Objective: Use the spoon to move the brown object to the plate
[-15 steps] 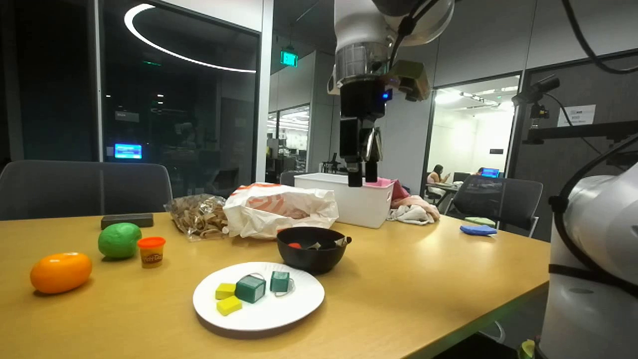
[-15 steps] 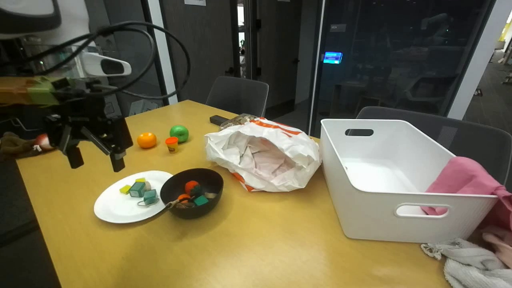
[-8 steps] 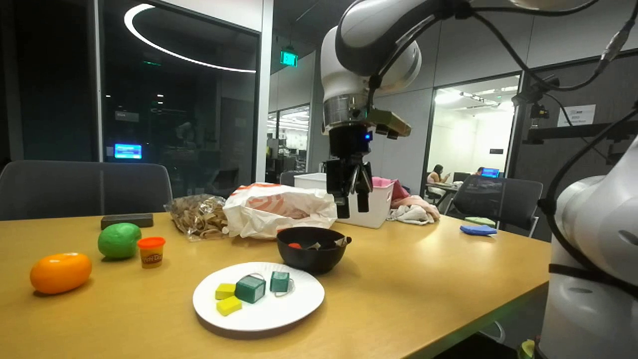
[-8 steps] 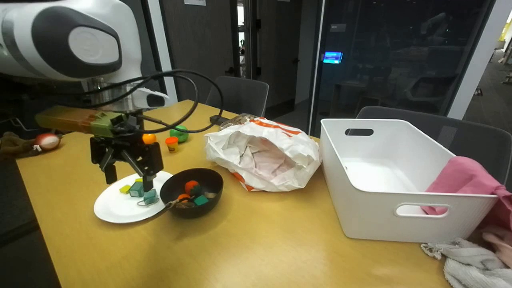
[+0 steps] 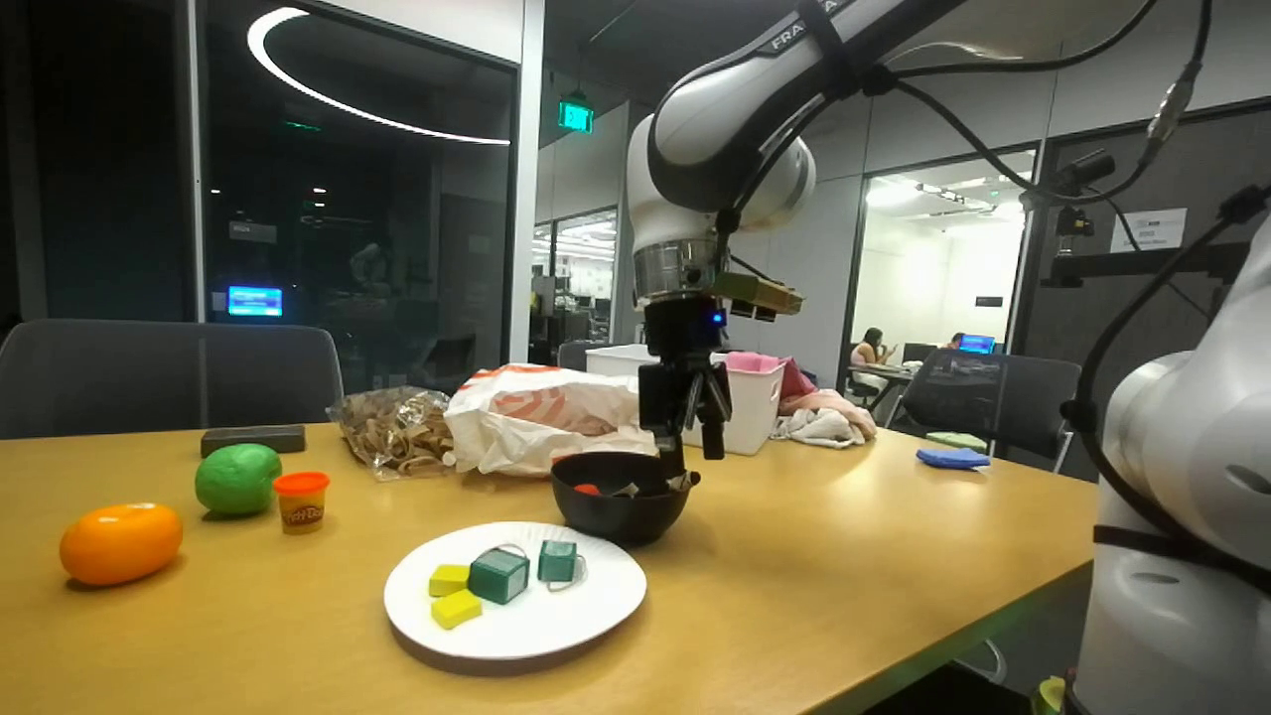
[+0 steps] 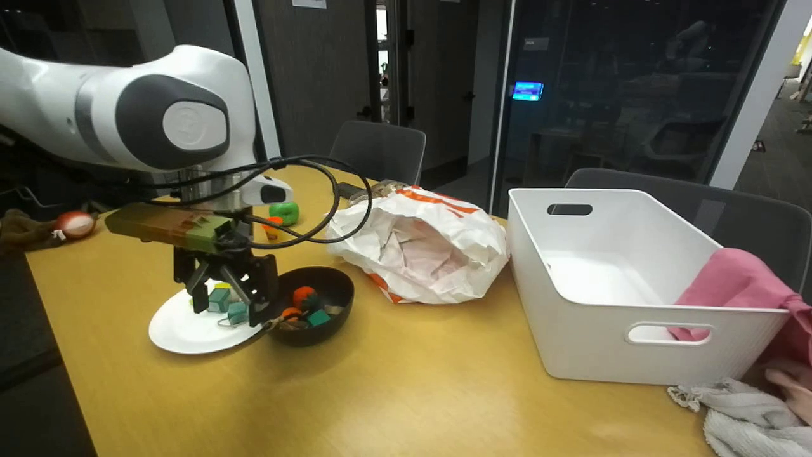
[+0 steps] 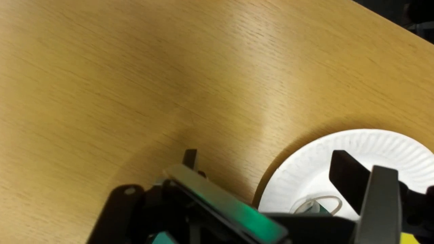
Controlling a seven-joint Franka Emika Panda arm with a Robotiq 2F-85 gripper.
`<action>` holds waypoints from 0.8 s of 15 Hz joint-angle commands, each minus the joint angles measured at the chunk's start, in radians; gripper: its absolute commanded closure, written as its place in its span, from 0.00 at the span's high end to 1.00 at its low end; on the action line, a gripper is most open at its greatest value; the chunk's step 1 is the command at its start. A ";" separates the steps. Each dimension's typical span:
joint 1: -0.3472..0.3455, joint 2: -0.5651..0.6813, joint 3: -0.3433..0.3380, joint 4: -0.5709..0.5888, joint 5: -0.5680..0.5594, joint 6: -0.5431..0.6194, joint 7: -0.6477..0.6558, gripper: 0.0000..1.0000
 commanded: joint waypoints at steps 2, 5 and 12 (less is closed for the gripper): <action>-0.009 0.039 -0.016 0.015 0.022 0.048 -0.057 1.00; -0.012 0.071 -0.025 0.034 0.030 0.057 -0.064 1.00; -0.021 0.092 -0.016 0.043 0.005 0.047 -0.038 1.00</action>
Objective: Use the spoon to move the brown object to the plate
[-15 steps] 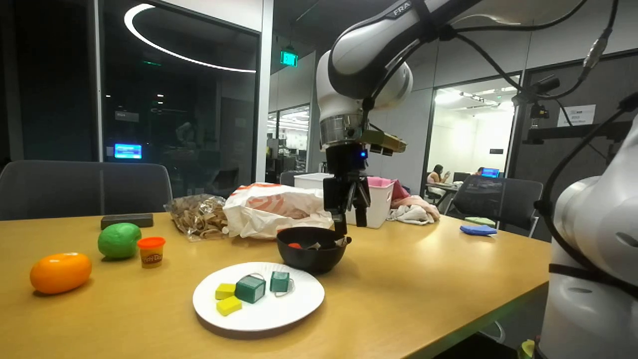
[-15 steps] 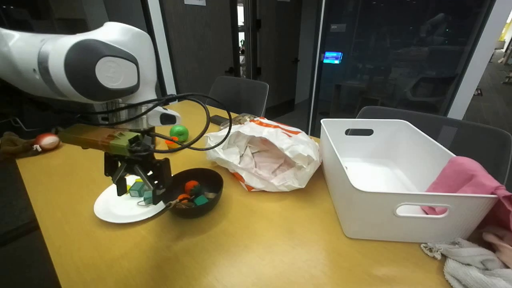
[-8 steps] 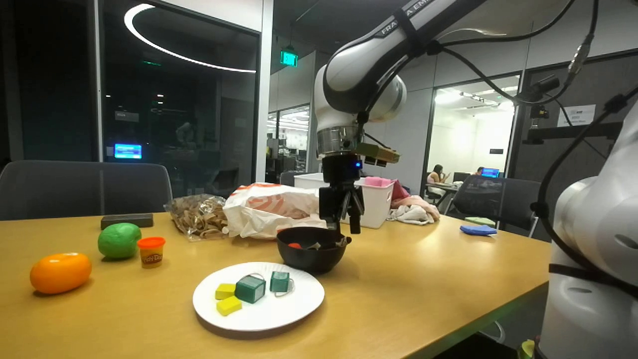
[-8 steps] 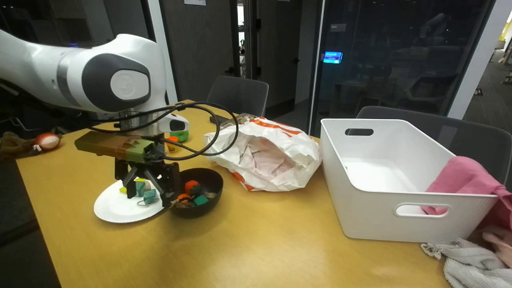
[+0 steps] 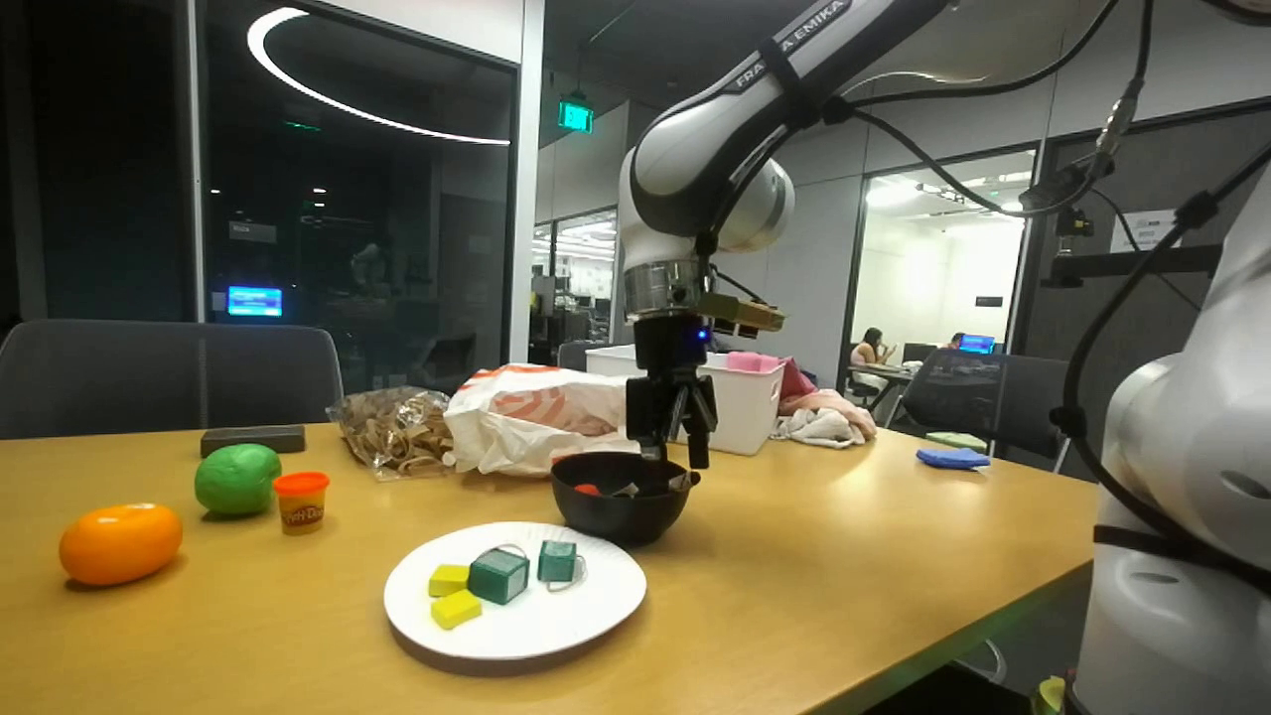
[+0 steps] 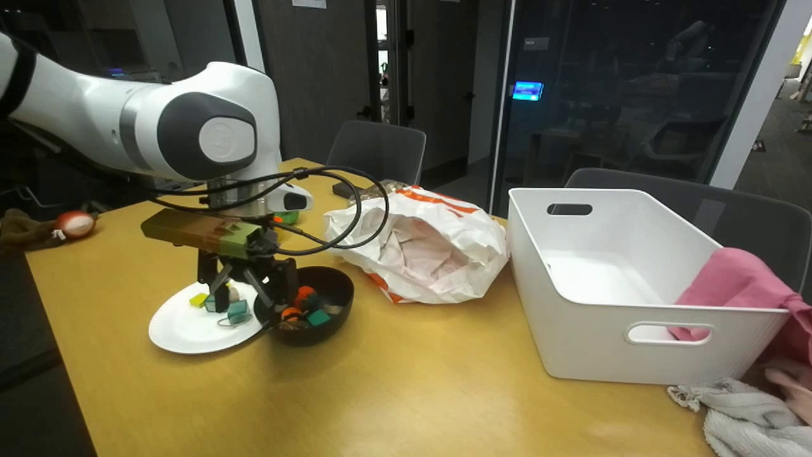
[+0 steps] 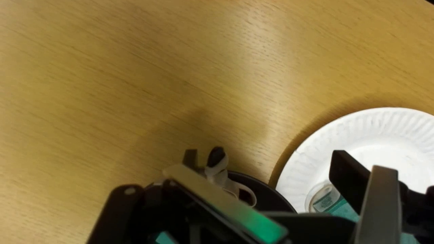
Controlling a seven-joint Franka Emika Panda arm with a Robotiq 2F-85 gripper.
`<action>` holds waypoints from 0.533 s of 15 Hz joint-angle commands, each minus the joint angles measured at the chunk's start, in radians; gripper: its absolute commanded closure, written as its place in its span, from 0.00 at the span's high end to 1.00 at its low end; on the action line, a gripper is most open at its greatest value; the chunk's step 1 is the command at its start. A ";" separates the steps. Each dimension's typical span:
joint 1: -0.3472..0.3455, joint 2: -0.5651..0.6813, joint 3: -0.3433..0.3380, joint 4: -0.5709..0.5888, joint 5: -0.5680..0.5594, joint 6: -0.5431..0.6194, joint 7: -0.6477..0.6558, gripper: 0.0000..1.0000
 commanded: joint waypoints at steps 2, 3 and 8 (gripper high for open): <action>-0.003 -0.004 0.022 0.002 -0.002 0.001 0.005 1.00; -0.001 -0.002 0.027 0.003 -0.003 -0.001 0.008 1.00; -0.012 0.005 0.021 -0.001 0.002 0.015 0.005 1.00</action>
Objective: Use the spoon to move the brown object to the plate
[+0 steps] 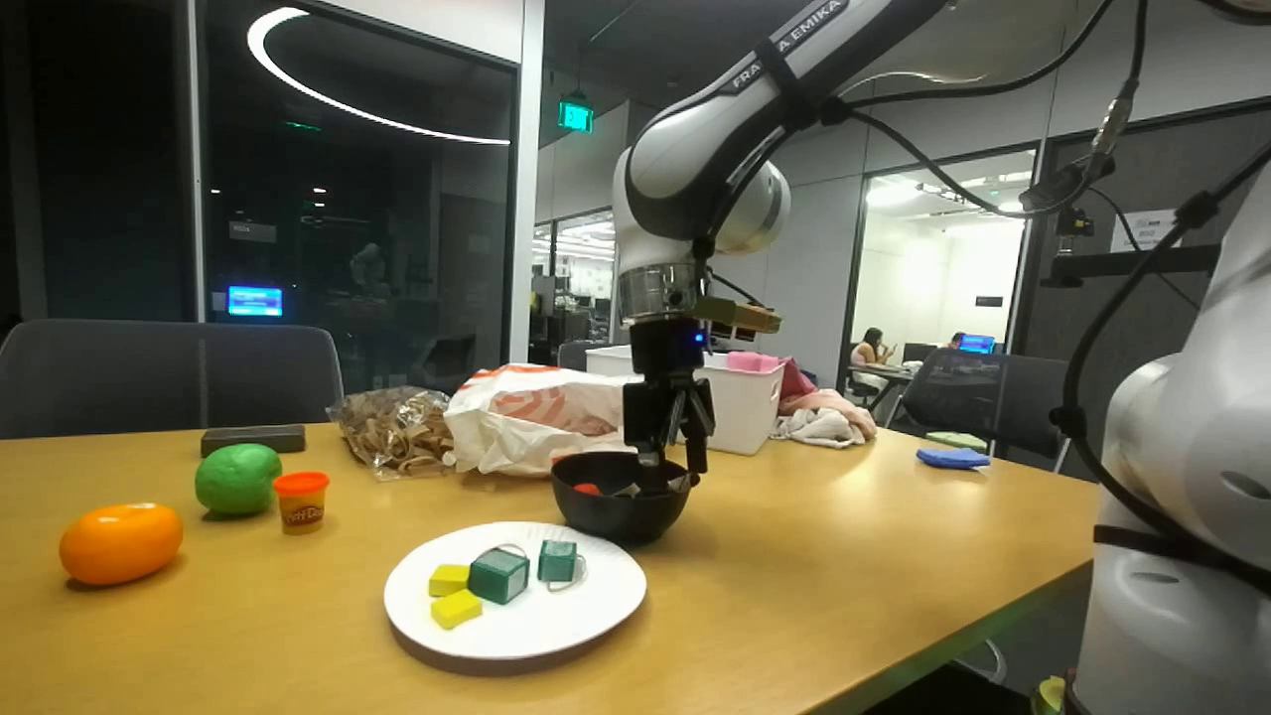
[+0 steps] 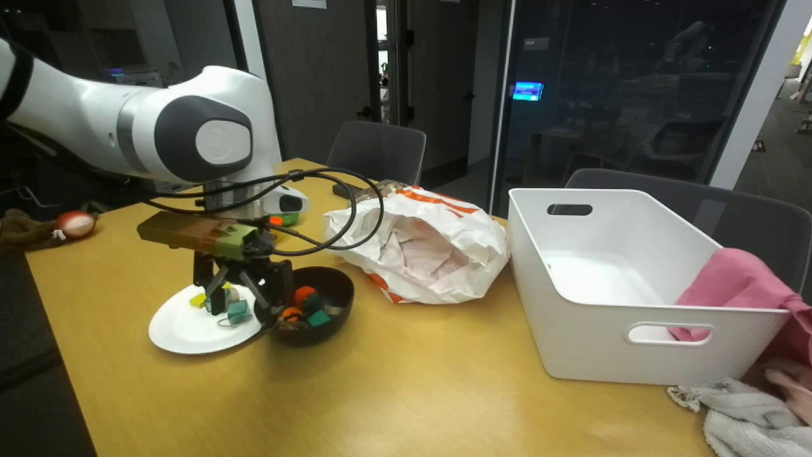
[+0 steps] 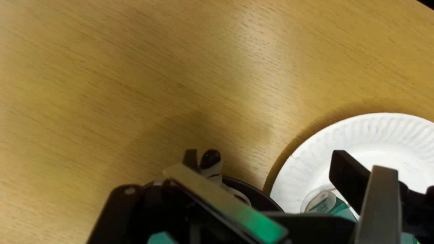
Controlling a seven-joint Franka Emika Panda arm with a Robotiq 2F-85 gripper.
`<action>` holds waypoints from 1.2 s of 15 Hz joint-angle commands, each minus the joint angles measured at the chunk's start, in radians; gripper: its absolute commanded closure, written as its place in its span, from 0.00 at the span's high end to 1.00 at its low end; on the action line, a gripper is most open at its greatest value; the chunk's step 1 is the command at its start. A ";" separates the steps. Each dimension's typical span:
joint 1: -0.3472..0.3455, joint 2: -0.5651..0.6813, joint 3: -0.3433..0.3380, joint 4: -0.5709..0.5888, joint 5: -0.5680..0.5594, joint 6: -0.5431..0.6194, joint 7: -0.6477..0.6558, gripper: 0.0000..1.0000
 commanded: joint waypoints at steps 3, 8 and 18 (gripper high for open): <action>-0.020 -0.001 -0.001 0.002 -0.012 0.046 -0.006 1.00; -0.042 0.042 -0.019 0.020 -0.005 0.065 0.003 1.00; -0.055 0.064 -0.026 0.017 0.012 0.065 -0.003 0.42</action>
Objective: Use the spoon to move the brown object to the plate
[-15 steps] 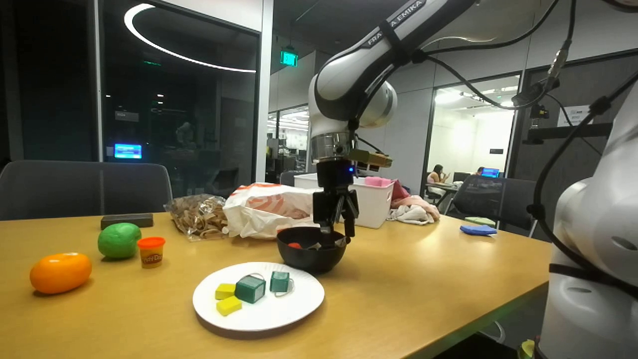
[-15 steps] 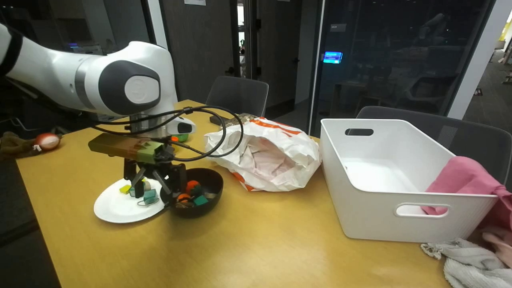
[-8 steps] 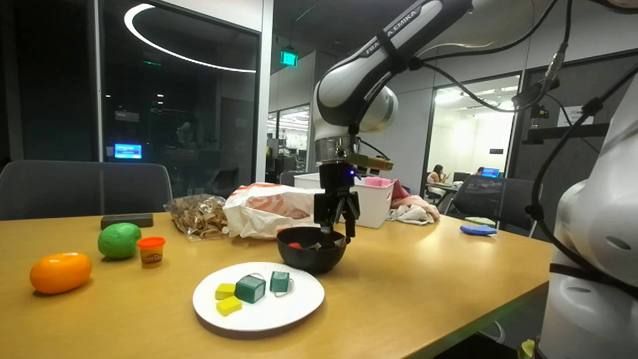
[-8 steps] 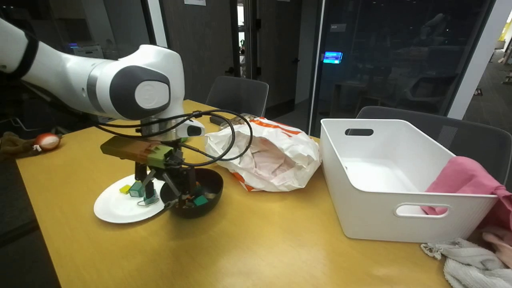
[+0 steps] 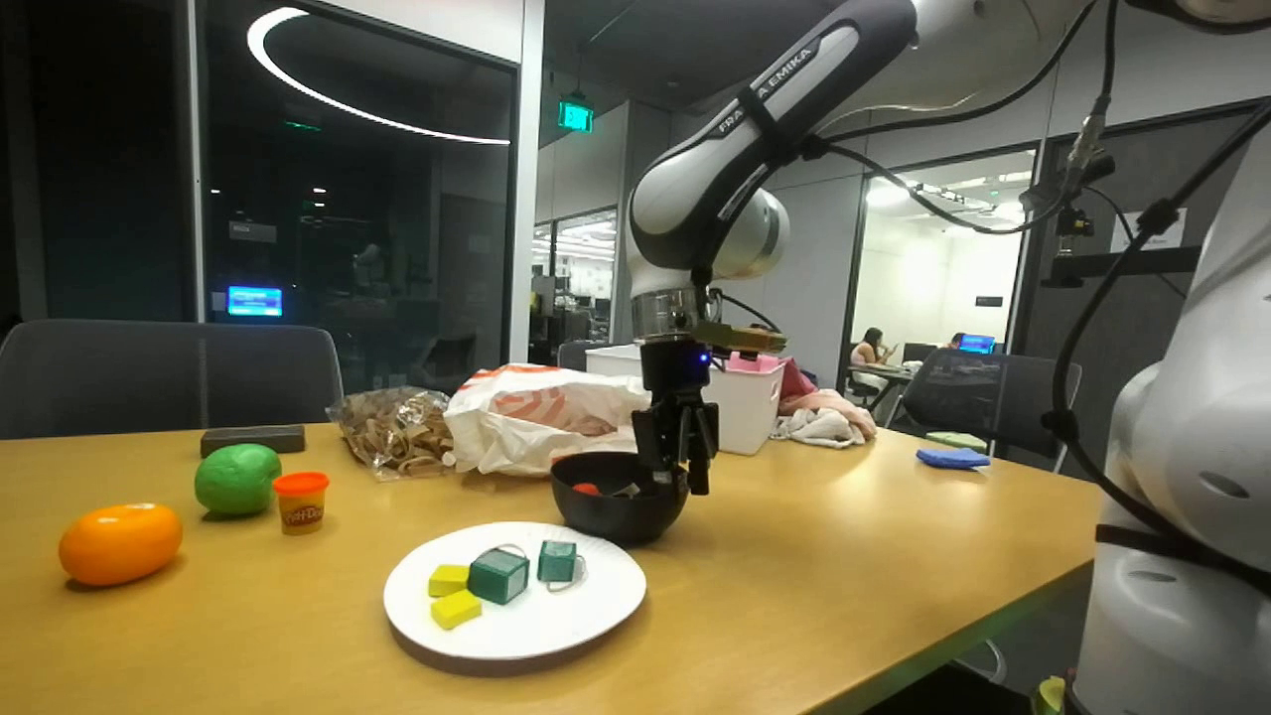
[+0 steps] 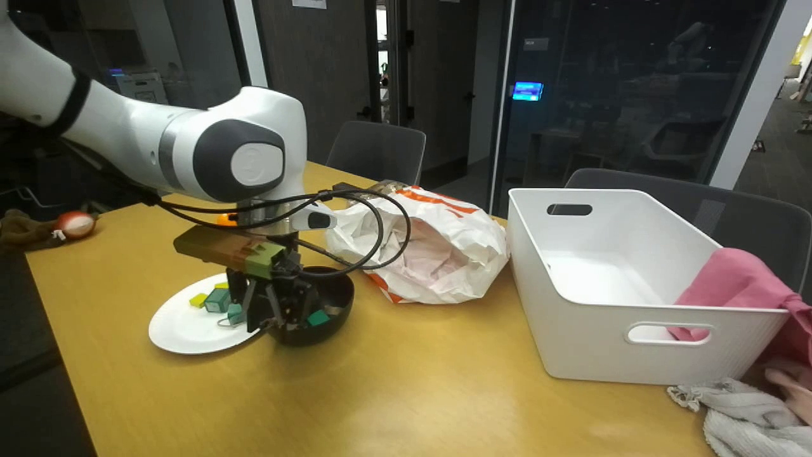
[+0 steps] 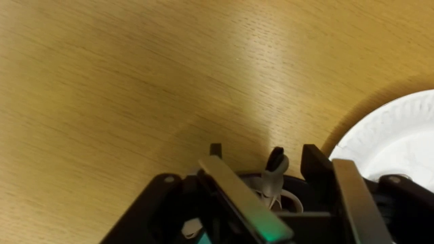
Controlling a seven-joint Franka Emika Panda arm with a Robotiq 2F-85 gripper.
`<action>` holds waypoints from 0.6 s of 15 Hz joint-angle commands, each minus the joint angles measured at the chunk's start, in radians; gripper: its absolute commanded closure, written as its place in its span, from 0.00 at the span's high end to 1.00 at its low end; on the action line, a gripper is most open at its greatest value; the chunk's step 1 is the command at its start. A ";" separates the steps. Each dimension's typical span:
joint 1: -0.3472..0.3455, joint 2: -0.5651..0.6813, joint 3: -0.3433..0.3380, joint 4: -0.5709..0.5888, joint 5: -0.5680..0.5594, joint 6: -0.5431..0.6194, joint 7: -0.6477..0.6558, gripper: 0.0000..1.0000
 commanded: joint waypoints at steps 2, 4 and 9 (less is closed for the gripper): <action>0.001 -0.010 0.006 0.008 0.006 0.009 -0.002 0.27; 0.001 -0.013 0.009 0.006 -0.002 0.010 0.002 0.12; 0.000 -0.034 0.010 0.007 0.004 -0.014 0.007 0.09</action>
